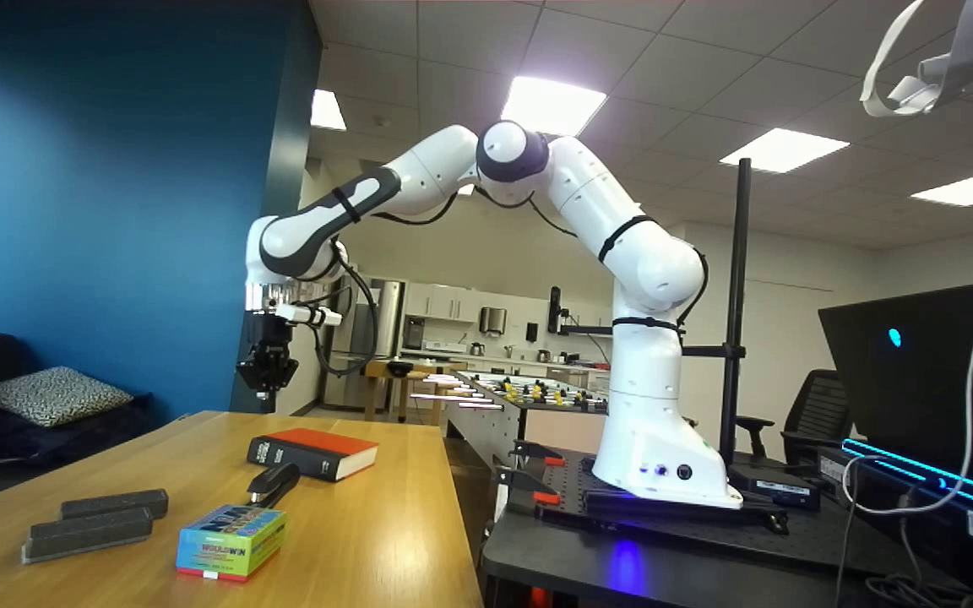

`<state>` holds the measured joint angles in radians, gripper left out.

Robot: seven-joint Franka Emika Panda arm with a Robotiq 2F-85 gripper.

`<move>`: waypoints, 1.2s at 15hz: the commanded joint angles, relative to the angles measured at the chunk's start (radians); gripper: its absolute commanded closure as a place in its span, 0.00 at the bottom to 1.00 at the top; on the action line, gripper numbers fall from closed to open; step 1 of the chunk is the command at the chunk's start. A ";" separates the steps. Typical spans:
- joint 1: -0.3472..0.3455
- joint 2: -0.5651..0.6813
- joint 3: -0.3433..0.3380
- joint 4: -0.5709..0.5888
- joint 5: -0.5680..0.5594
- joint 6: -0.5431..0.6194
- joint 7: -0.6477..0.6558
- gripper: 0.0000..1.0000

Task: Press down on the top of the stapler.

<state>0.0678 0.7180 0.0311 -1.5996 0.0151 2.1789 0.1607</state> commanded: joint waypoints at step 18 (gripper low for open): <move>-0.002 0.064 0.007 0.013 0.021 0.074 -0.024 1.00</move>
<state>0.0709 0.7937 0.0359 -1.5996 0.0188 2.2466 0.1606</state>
